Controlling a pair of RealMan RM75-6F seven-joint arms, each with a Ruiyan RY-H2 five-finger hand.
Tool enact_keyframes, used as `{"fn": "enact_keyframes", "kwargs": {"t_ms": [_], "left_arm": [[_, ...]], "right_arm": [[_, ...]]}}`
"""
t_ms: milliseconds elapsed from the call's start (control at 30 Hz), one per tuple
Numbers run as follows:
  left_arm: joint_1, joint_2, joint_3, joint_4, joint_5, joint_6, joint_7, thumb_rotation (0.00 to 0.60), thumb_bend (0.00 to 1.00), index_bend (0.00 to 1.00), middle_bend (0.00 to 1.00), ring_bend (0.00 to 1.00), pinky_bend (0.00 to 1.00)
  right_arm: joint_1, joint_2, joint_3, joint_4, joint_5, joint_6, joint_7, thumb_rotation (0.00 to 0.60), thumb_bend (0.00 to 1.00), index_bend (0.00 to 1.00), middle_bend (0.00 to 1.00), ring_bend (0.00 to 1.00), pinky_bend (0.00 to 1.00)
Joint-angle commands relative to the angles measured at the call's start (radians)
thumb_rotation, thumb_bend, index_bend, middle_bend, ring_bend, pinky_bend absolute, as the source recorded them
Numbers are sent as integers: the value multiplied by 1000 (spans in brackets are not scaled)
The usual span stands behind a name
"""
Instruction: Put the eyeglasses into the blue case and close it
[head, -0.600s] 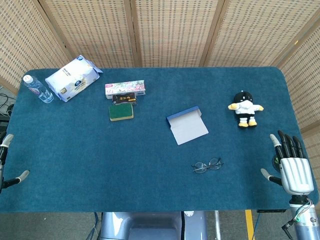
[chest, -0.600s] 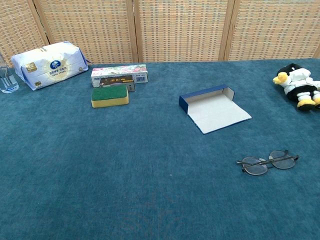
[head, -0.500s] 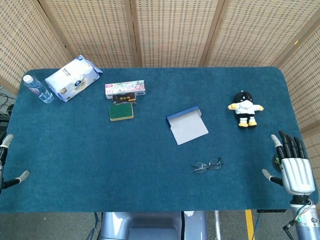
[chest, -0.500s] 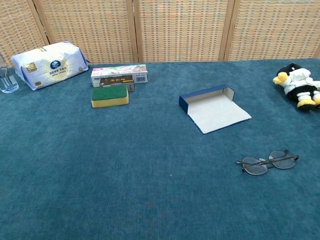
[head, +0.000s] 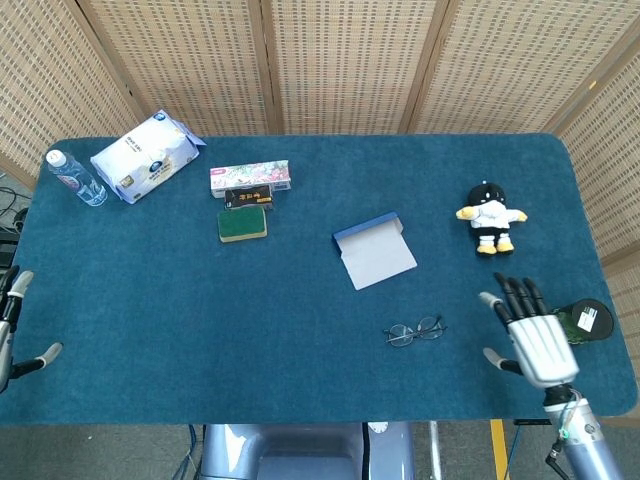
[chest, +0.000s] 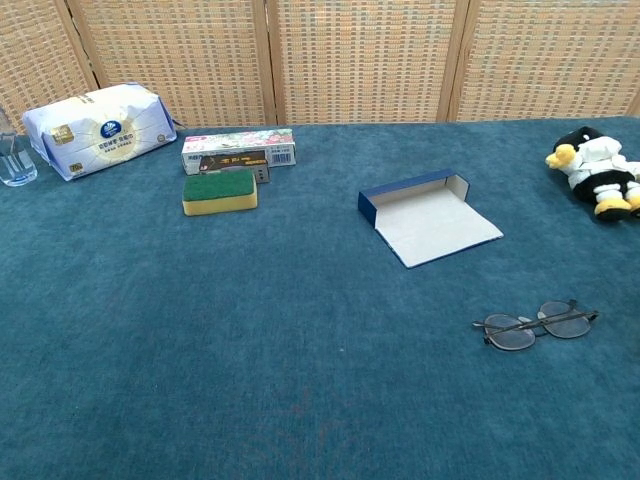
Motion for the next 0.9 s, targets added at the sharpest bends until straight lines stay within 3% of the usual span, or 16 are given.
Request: {"fn": "enact_keyframes", "kwargs": {"t_ms": [33, 167, 400, 900], "left_arm": [[-1, -2, -3, -2, -3, -1, 6, 600, 0, 0, 0, 0, 0], [-4, -5, -6, 0, -16, -10, 13, 600, 0, 0, 0, 0, 0], [-12, -4, -14, 4, -36, -27, 7, 600, 0, 0, 0, 0, 0], [-14, -3, -12, 2, -38, -32, 7, 600, 0, 0, 0, 0, 0]], "right_arm": [[72, -65, 1, 64, -44, -84, -33, 600, 321, 358, 0, 0, 0], [126, -130, 4, 151, -56, -154, -49, 600, 397, 384, 0, 0, 0], [156, -220, -15, 254, -58, -206, -50, 600, 406, 387, 0, 0, 0], [189, -298, -40, 345, -89, -213, -68, 600, 440, 413, 0, 0, 0]]}}
